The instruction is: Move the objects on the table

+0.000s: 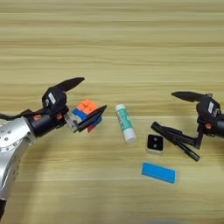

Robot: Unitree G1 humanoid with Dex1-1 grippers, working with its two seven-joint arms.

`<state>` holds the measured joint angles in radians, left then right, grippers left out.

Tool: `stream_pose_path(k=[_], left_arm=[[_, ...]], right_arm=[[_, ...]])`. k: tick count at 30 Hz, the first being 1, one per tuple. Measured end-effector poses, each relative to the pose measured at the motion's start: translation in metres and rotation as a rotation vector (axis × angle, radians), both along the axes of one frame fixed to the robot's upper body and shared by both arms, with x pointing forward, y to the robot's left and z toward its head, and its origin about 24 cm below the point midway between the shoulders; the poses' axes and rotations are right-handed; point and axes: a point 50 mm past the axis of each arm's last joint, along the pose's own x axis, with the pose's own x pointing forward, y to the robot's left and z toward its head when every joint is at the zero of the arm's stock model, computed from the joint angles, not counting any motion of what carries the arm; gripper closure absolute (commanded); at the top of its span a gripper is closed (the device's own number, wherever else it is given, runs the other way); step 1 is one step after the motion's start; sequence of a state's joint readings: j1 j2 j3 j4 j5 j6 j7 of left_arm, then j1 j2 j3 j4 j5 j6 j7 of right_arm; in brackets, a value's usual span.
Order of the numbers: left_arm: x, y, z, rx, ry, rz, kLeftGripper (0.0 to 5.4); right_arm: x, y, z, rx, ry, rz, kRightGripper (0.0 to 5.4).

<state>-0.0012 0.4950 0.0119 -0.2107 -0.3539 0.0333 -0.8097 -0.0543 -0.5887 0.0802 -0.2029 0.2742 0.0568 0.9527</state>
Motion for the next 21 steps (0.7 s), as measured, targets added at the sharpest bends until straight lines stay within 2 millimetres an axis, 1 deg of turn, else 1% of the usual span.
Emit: stream_pose_path(k=[12, 17, 21], left_arm=[[0.002, 0.006, -0.01, 0.029, 0.056, 0.033, 0.0], [0.003, 0.009, -0.015, 0.043, 0.095, 0.055, 0.0], [0.004, 0.009, -0.018, 0.048, 0.104, 0.059, 0.0]], right_arm=[[0.0, 0.002, -0.002, -0.016, -0.001, 0.007, 0.01], [0.001, 0.004, 0.0, -0.015, -0.011, 0.015, 0.01], [0.0, 0.008, 0.007, -0.012, -0.042, 0.034, 0.01]])
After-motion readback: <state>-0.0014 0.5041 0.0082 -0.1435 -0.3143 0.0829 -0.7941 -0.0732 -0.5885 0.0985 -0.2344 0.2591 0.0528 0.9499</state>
